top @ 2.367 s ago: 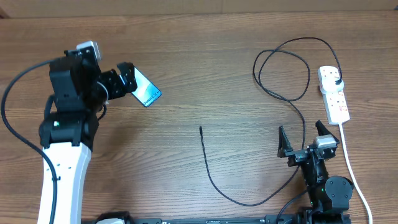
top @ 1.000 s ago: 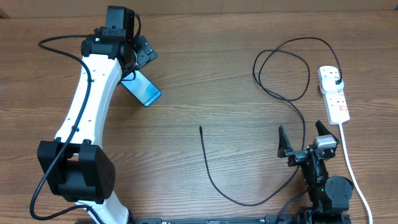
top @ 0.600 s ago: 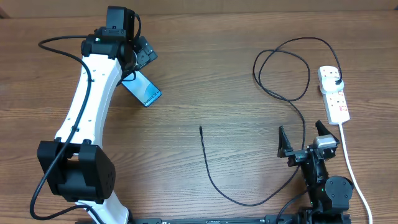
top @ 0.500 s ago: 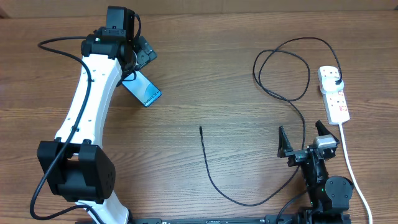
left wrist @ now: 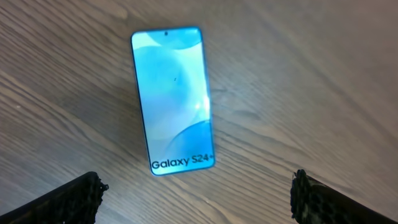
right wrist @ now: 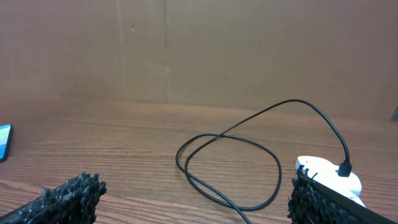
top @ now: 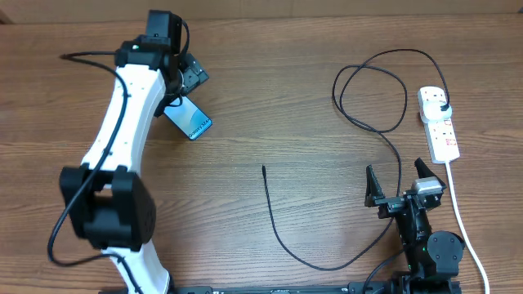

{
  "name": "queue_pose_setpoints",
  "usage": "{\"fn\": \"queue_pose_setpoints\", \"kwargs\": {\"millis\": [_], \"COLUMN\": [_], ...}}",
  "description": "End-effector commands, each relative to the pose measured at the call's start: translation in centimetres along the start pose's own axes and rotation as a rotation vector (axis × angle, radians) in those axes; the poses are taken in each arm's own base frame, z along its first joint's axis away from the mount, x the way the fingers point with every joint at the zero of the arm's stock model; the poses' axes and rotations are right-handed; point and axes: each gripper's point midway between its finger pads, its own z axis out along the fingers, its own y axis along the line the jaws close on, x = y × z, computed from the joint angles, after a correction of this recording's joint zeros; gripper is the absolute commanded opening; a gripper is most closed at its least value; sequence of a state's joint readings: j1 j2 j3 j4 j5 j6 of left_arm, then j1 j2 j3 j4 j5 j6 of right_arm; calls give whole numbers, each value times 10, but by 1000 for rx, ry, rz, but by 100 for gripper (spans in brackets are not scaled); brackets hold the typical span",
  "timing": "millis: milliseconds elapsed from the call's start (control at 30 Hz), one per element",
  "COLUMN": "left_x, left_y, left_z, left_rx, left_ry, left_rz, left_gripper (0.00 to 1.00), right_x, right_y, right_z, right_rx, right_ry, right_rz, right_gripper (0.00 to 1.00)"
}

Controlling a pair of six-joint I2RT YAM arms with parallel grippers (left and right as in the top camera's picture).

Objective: Plug charger to phone and switch on socket
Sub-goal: 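Lower the left gripper onto the phone, aligning with its long sides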

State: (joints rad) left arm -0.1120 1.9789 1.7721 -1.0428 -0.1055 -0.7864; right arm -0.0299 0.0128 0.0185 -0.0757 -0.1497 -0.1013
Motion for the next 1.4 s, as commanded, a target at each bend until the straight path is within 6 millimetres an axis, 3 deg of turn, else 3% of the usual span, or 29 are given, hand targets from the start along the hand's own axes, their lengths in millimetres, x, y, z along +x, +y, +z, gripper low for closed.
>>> {"fn": "queue_pose_setpoints", "kwargs": {"millis": [0,400,700,1367], "left_x": [4,2,13,13], "left_y": [-4,2,9,15], "left_z": [21,33,57,61], "left_rx": [-25,-71,-119,-149], "left_ry": [31,15,65,56], "left_rz": [0,-7,-27,-33], "left_gripper": [100,100,100,100], "right_x": [2,2,2,2], "right_y": [2,2,2,2], "right_z": [0,0,0,0], "right_rx": [-5,-5,-5,-5], "right_ry": [-3,-3,-3,-3], "right_rz": [-2,-2,-2,-2], "right_gripper": [100,100,100,100]}}
